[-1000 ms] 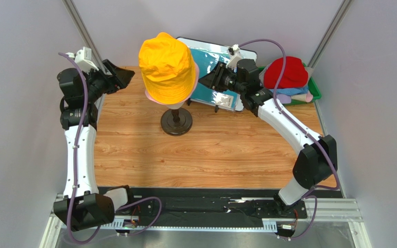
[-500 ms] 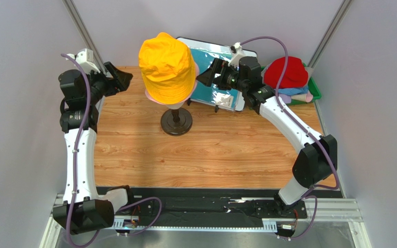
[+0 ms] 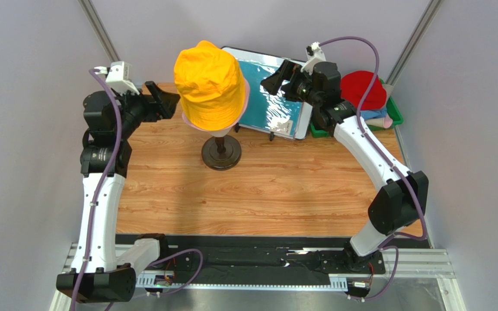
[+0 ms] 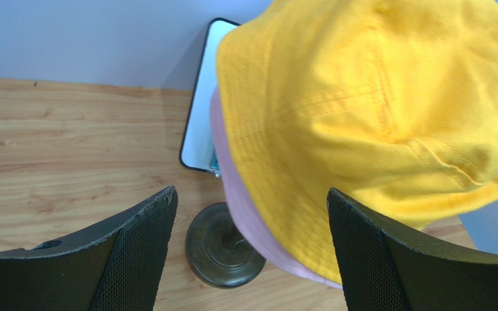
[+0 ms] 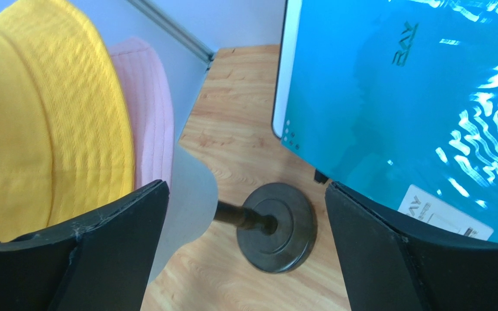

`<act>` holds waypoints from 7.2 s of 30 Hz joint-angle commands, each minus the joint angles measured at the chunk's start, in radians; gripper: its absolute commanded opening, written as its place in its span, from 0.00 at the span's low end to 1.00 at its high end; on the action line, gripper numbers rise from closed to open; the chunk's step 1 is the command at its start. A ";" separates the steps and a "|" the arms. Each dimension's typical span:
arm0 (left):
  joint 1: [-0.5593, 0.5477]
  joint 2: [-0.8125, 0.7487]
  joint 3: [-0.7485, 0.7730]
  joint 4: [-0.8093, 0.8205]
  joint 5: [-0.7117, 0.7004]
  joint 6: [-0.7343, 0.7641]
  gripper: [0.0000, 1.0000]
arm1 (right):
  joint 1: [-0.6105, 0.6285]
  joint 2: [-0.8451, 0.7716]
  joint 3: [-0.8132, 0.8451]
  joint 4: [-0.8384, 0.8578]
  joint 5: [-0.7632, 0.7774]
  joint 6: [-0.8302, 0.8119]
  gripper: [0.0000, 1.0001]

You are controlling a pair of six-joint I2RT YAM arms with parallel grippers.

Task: Stack the hats
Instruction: Stack the hat on the hat, then pick up the hat from the bin.

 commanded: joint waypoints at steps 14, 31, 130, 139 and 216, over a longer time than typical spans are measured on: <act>-0.112 0.180 0.197 -0.058 -0.086 0.032 0.89 | 0.191 0.185 0.057 0.024 0.185 -0.051 0.96; -0.097 0.241 0.305 -0.096 -0.120 0.021 0.92 | 0.391 0.111 -0.044 0.128 0.157 -0.094 0.96; -0.339 0.309 0.475 -0.105 -0.226 0.190 0.93 | 0.055 0.396 0.197 0.200 -0.188 0.208 0.00; -0.339 0.269 0.489 -0.116 -0.250 0.179 0.95 | 0.056 0.309 0.096 0.212 -0.200 0.187 0.00; -0.144 -0.131 -0.163 -0.128 -0.224 0.182 0.97 | -0.447 0.461 0.209 -0.107 0.875 0.056 0.50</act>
